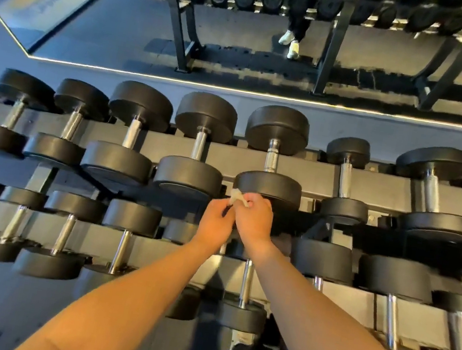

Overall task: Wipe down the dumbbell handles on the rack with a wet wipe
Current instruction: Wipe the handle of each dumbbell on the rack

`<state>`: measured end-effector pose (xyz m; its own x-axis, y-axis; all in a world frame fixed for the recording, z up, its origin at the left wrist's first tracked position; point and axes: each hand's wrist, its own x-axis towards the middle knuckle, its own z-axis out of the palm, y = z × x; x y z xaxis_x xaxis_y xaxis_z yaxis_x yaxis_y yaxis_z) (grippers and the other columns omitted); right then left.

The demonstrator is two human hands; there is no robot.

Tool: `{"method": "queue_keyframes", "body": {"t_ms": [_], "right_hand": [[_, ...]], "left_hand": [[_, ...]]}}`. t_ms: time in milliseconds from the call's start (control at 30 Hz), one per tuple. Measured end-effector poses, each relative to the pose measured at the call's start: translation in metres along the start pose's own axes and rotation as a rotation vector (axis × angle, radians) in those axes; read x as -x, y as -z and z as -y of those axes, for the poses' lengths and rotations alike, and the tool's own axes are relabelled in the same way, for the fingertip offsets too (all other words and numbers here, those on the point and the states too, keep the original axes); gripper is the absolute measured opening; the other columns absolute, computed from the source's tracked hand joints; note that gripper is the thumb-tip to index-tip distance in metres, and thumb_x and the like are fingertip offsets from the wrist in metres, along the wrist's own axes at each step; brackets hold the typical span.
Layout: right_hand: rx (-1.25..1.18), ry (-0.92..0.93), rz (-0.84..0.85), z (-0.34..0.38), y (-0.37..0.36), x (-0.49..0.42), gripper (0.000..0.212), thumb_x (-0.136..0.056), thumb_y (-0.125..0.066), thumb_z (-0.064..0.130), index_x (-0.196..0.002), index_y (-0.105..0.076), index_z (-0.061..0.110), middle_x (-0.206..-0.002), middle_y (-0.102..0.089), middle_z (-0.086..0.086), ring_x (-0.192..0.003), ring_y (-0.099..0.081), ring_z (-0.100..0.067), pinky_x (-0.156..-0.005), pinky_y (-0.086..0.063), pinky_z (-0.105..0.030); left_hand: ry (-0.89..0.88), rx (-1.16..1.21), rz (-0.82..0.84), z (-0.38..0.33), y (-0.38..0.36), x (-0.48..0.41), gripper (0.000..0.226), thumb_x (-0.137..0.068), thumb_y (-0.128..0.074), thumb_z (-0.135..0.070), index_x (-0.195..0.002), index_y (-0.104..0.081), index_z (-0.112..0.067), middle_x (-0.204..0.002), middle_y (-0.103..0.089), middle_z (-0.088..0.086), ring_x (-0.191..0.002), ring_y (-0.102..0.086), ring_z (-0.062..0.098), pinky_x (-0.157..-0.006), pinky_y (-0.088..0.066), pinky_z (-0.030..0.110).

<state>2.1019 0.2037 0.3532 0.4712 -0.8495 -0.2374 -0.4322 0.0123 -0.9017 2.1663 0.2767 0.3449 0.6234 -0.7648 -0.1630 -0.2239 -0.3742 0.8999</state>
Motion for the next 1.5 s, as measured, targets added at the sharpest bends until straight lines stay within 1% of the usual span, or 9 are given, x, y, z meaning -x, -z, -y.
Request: {"method": "queue_keyframes", "body": {"t_ms": [100, 267, 567, 767, 900, 1067, 1233, 1433, 1500], "right_hand": [[-0.020, -0.064, 0.015, -0.015, -0.020, 0.036, 0.008, -0.090, -0.061, 0.026, -0.087, -0.068, 0.024, -0.090, -0.066, 0.000, -0.084, -0.063, -0.012, -0.072, -0.051, -0.031], [-0.052, -0.169, 0.055, -0.043, -0.035, 0.083, 0.013, -0.097, -0.059, 0.031, -0.102, -0.064, 0.021, -0.088, -0.062, 0.010, -0.082, -0.059, -0.006, -0.063, -0.042, -0.021], [0.086, -0.352, 0.080, -0.117, -0.039, 0.110, 0.012, -0.090, -0.056, 0.016, -0.089, -0.067, 0.020, -0.092, -0.068, -0.002, -0.086, -0.063, -0.020, -0.075, -0.053, -0.033], [0.170, -0.404, 0.127, -0.189, -0.047, 0.083, 0.020, -0.095, -0.053, 0.020, -0.101, -0.072, 0.017, -0.096, -0.066, 0.001, -0.091, -0.060, -0.020, -0.072, -0.042, -0.028], [0.198, -0.425, 0.101, -0.231, -0.052, 0.063, 0.021, -0.096, -0.052, 0.019, -0.105, -0.071, 0.017, -0.100, -0.061, 0.001, -0.092, -0.057, -0.018, -0.079, -0.044, -0.028], [0.210, -0.409, 0.083, -0.282, -0.066, 0.039, 0.020, -0.098, -0.045, 0.018, -0.097, -0.064, 0.020, -0.109, -0.066, -0.011, -0.094, -0.059, -0.022, -0.077, -0.042, -0.028], [0.123, -0.401, 0.026, -0.310, -0.067, 0.021, 0.030, -0.104, -0.047, 0.022, -0.130, -0.062, 0.018, -0.126, -0.061, -0.004, -0.114, -0.059, -0.022, -0.090, -0.041, -0.026], [0.096, -0.326, -0.006, -0.334, -0.071, 0.013, 0.024, -0.101, -0.048, 0.013, -0.119, -0.064, 0.015, -0.103, -0.063, 0.002, -0.096, -0.059, -0.014, -0.082, -0.041, -0.025], [0.100, -0.299, -0.023, -0.337, -0.071, 0.012, 0.025, -0.101, -0.048, 0.010, -0.118, -0.065, 0.015, -0.098, -0.061, 0.005, -0.090, -0.058, -0.012, -0.079, -0.041, -0.021]], "left_hand": [[0.074, 0.009, 0.001, 0.021, 0.008, 0.038, 0.019, -0.101, -0.049, -0.009, -0.094, -0.067, -0.012, -0.083, -0.069, 0.006, -0.074, -0.061, 0.005, -0.067, -0.049, 0.021], [0.227, 0.057, -0.015, 0.055, 0.011, 0.086, 0.031, -0.098, -0.058, -0.024, -0.129, -0.054, -0.029, -0.111, -0.064, -0.010, -0.100, -0.061, 0.002, -0.076, -0.046, 0.014], [0.408, -0.078, -0.011, 0.119, -0.031, 0.113, 0.009, -0.095, -0.056, -0.015, -0.102, -0.061, -0.017, -0.092, -0.067, 0.000, -0.083, -0.060, 0.014, -0.069, -0.047, 0.023], [0.468, -0.075, -0.013, 0.167, -0.078, 0.098, 0.022, -0.097, -0.047, -0.001, -0.101, -0.057, -0.020, -0.085, -0.056, -0.007, -0.074, -0.052, 0.007, -0.054, -0.041, 0.005], [0.506, -0.016, -0.062, 0.201, -0.107, 0.079, 0.021, -0.097, -0.054, -0.007, -0.100, -0.062, -0.026, -0.096, -0.062, -0.006, -0.085, -0.057, 0.010, -0.063, -0.042, 0.008], [0.506, 0.074, -0.074, 0.236, -0.141, 0.045, 0.015, -0.098, -0.061, -0.018, -0.096, -0.062, -0.033, -0.108, -0.066, -0.002, -0.100, -0.062, 0.016, -0.094, -0.052, 0.033], [0.524, 0.170, -0.089, 0.258, -0.171, 0.008, 0.015, -0.099, -0.059, -0.027, -0.112, -0.068, -0.025, -0.107, -0.068, -0.003, -0.095, -0.063, 0.012, -0.082, -0.052, 0.023], [0.522, 0.130, -0.104, 0.268, -0.200, -0.012, 0.017, -0.101, -0.057, -0.032, -0.110, -0.053, -0.018, -0.084, -0.060, -0.008, -0.077, -0.058, 0.004, -0.057, -0.044, 0.014], [0.488, 0.078, -0.079, 0.273, -0.199, -0.010, 0.015, -0.101, -0.056, -0.033, -0.109, -0.052, -0.021, -0.087, -0.059, -0.009, -0.079, -0.056, 0.004, -0.061, -0.042, 0.016]]}}
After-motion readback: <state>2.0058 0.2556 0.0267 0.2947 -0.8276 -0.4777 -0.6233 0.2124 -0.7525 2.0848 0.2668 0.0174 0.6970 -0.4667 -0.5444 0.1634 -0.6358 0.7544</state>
